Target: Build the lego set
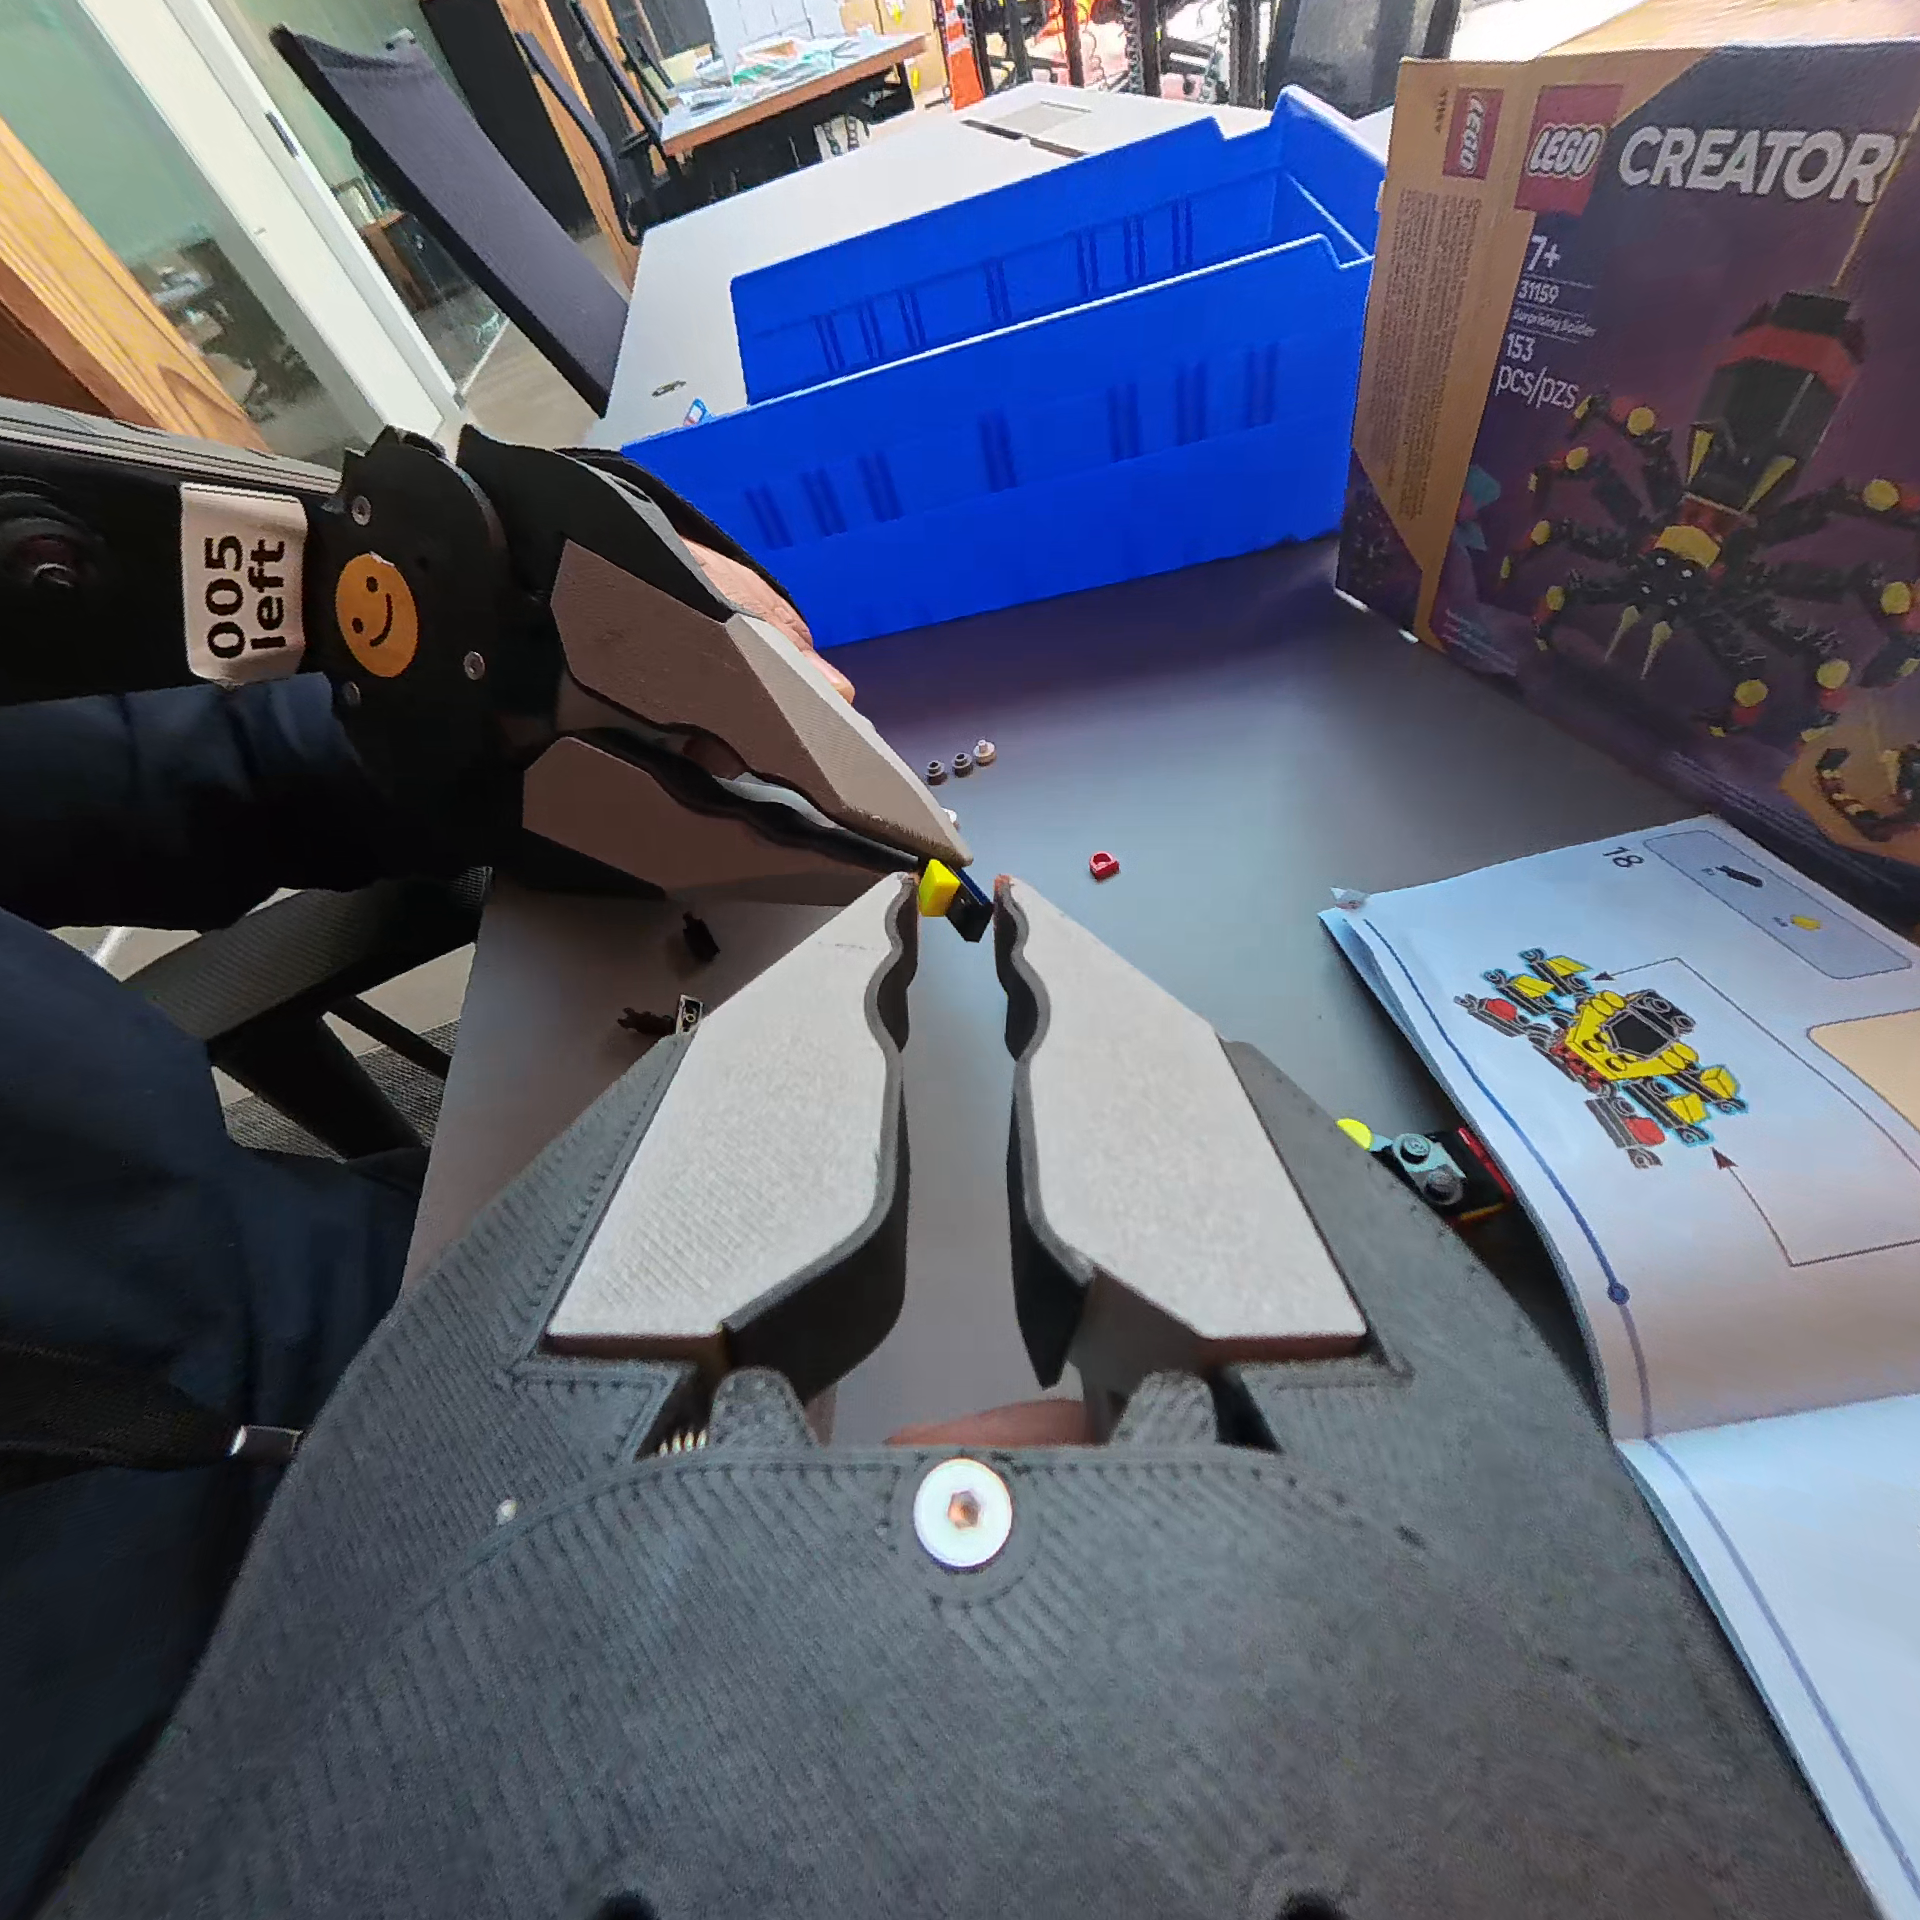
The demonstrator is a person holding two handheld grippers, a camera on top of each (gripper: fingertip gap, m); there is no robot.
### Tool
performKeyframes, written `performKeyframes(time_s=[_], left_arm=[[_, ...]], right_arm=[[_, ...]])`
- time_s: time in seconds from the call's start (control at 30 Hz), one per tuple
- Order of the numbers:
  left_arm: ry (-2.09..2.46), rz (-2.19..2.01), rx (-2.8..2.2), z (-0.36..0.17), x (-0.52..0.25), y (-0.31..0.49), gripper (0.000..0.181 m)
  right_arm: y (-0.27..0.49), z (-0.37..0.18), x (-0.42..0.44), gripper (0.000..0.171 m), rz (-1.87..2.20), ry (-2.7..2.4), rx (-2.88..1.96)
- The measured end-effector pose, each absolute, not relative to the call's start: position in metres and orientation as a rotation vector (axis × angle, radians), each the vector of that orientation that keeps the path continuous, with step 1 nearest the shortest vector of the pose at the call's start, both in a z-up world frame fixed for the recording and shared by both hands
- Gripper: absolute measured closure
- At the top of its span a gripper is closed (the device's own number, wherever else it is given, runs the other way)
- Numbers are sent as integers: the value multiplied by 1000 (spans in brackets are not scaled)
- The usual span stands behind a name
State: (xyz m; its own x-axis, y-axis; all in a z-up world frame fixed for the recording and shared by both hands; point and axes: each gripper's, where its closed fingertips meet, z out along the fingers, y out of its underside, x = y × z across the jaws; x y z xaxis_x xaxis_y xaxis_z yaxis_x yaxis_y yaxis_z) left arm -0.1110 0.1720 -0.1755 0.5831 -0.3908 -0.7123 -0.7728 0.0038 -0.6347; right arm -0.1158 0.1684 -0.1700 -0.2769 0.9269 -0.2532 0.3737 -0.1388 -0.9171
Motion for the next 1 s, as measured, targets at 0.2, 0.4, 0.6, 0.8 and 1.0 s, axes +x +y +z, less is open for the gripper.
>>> performKeyframes(time_s=[0.2, 0.4, 0.6, 0.8, 1.0], left_arm=[[965, 351, -1646, -177, -110, 171, 181], [959, 349, -1669, -180, -109, 171, 181], [953, 343, -1665, -181, -110, 171, 181], [923, 409, -1434, -148, -108, 167, 180], [836, 42, -1563, -155, -99, 167, 180]], right_arm=[[167, -171, -115, 162, 1418, -1640, -1454], [166, -171, -115, 163, 1252, -1687, -1369], [165, -172, -115, 163, 1156, -1714, -1311], [162, -146, -113, 144, 1207, -1636, -1128], [159, -142, -111, 149, 1176, -1635, -1073]])
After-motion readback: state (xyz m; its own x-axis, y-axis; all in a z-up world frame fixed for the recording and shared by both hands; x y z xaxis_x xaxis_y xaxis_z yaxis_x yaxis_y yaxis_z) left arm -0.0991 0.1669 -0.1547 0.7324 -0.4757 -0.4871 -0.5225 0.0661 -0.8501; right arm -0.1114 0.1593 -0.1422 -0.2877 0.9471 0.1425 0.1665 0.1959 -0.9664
